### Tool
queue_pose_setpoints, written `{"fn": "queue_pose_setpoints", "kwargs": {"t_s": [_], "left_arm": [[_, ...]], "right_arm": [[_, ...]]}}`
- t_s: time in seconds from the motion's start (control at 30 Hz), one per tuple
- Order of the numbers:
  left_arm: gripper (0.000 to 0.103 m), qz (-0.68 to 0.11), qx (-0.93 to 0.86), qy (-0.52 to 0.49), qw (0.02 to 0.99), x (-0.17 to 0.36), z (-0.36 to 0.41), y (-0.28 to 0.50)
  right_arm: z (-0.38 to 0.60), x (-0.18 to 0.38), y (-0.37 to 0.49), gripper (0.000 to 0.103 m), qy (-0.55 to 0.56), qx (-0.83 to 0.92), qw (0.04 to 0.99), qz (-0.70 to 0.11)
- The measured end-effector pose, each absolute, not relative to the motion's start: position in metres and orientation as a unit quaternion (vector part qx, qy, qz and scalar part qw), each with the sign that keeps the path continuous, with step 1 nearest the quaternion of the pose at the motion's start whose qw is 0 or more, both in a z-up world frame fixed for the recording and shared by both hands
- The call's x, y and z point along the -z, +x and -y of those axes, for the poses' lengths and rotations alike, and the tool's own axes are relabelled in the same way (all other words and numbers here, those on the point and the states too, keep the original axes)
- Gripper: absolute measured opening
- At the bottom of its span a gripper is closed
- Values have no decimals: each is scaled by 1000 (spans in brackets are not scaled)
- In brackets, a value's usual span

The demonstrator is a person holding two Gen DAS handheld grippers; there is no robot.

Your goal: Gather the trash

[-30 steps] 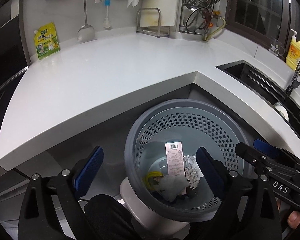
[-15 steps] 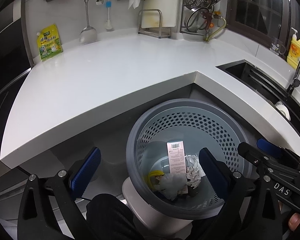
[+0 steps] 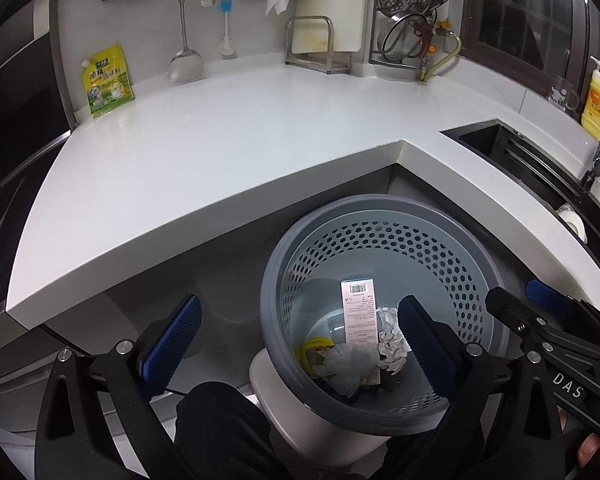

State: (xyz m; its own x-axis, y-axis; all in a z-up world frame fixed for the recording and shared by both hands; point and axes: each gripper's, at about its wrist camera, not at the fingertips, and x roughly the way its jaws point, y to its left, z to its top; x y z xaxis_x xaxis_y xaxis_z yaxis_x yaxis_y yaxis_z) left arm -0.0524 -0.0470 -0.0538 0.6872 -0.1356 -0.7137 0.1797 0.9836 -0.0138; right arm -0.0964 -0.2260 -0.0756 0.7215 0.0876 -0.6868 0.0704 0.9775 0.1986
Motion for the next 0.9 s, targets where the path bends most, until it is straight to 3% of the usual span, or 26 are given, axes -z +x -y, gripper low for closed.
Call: {"fn": "queue_pose_setpoints", "kwargs": {"t_s": [0.9], "left_arm": [[97, -390, 77, 30, 917, 58, 47, -54]], "right_arm": [[220, 73, -101, 70, 84, 6, 924, -373]]}}
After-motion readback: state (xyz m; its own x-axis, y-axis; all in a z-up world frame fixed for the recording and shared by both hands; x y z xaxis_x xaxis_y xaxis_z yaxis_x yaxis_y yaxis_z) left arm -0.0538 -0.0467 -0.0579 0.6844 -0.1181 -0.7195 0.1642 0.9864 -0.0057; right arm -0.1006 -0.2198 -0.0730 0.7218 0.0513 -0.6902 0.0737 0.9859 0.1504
